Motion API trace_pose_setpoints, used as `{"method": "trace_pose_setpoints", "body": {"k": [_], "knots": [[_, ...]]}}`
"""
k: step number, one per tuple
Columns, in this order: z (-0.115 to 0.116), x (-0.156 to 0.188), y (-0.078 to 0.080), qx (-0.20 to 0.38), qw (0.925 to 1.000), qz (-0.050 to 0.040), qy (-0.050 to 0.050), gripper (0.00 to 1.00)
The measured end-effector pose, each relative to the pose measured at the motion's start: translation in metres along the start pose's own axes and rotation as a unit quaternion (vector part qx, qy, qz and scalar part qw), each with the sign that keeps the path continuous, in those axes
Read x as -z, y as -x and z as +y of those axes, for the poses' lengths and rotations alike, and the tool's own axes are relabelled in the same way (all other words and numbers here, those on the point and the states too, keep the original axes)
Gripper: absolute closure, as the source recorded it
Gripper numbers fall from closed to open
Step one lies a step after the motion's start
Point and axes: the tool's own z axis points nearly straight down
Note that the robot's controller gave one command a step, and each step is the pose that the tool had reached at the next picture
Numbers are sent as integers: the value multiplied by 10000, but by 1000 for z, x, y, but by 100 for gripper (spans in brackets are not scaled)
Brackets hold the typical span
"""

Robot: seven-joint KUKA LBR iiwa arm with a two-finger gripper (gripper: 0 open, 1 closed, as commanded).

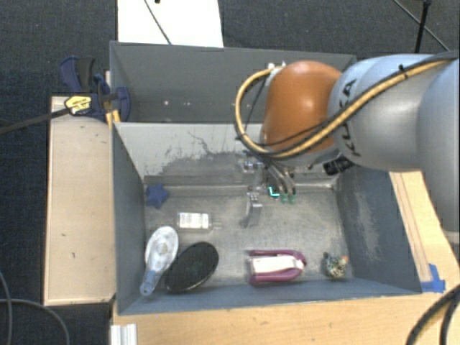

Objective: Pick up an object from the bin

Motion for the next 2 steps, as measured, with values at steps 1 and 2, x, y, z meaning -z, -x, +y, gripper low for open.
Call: {"method": "trace_pose_setpoints", "body": {"k": [1, 2], "knots": [[54, -85, -59, 700, 9975, 10, -4, 0], [76, -80, -94, 2506, 9681, -77, -12, 0]]}}
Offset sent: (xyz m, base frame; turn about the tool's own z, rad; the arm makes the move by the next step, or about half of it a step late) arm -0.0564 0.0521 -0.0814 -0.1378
